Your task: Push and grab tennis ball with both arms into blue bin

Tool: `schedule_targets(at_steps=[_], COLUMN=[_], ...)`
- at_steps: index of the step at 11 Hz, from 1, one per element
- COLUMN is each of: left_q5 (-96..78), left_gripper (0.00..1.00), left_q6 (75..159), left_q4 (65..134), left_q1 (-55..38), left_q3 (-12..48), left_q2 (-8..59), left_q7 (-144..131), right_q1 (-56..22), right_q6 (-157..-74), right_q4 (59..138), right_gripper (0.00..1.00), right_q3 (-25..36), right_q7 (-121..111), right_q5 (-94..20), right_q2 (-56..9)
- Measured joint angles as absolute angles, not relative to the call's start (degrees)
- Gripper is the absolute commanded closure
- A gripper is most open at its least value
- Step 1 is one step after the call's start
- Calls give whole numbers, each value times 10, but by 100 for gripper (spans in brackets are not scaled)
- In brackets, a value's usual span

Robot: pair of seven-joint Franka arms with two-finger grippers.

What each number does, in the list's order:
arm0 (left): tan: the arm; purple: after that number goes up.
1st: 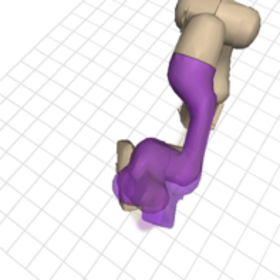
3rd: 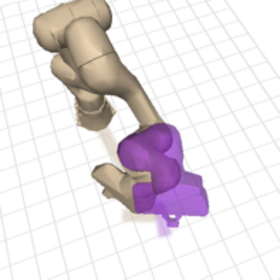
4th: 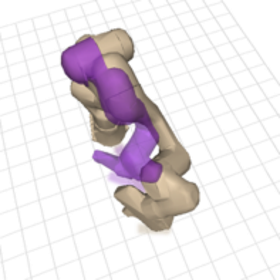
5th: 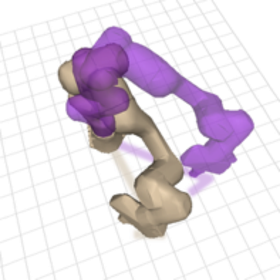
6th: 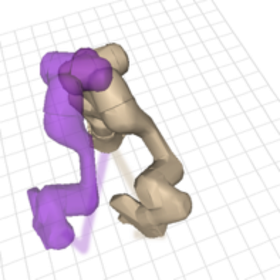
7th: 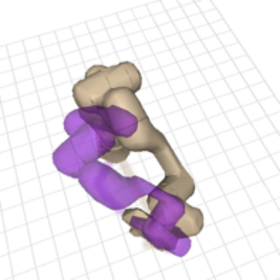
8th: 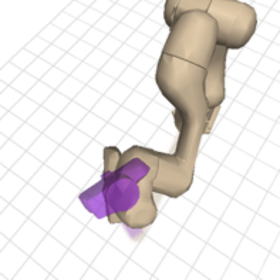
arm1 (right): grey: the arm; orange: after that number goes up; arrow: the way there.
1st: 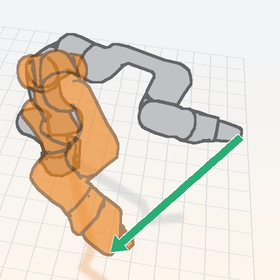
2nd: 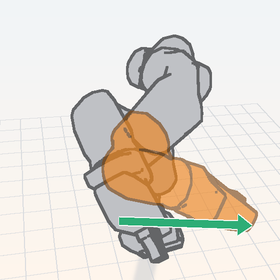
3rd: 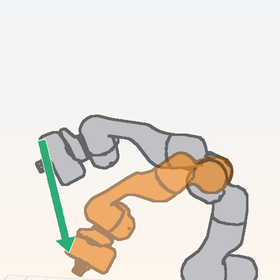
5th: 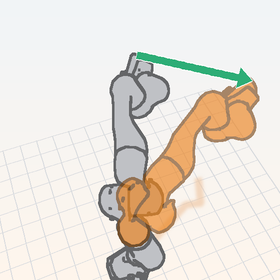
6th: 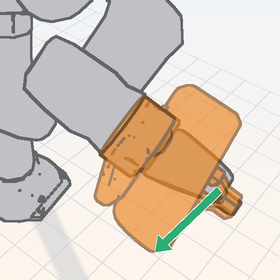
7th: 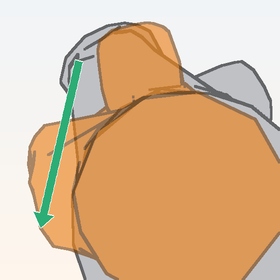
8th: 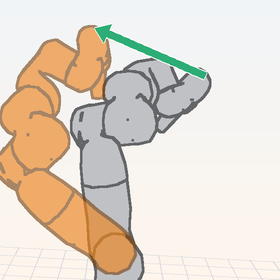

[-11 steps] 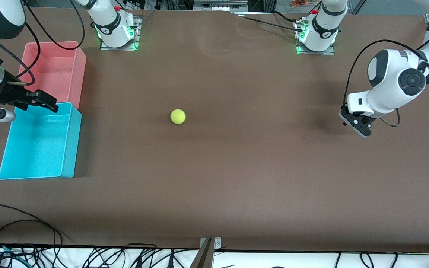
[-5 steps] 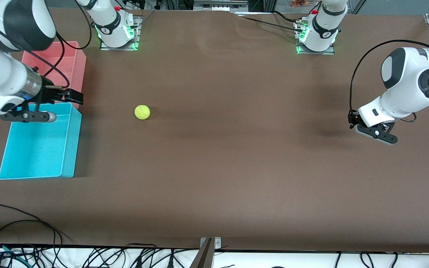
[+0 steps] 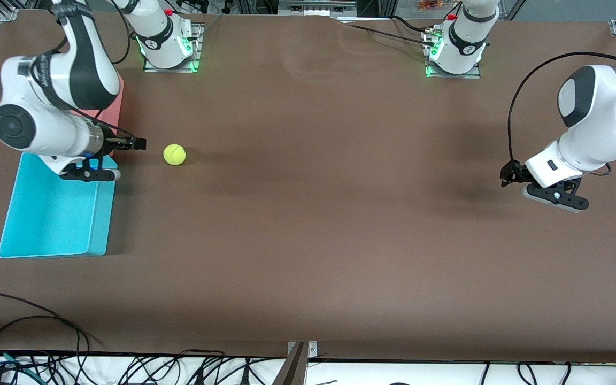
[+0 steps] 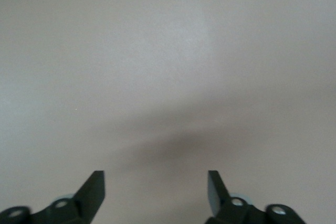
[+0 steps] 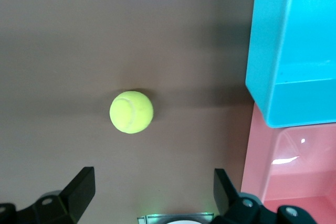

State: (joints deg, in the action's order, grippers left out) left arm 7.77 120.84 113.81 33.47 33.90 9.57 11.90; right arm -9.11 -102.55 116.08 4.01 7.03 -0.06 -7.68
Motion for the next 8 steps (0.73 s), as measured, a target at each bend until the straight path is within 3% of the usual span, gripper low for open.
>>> schedule_targets(at_steps=[4, 8], left_q5=[73, 5], left_gripper=[0, 0], left_q6=[1163, 1101], left_q4=[1096, 1030], left_q1=[161, 96], left_q3=[226, 131], left_q2=[78, 49], left_q7=[-30, -49], right_q1=[-90, -85], right_q6=[-1077, -1193], right_q4=[1259, 1351], right_gripper=[0, 0], right_q3=[43, 63], right_q7=[111, 128], right_q5=[60, 86], right_q2=[-78, -106])
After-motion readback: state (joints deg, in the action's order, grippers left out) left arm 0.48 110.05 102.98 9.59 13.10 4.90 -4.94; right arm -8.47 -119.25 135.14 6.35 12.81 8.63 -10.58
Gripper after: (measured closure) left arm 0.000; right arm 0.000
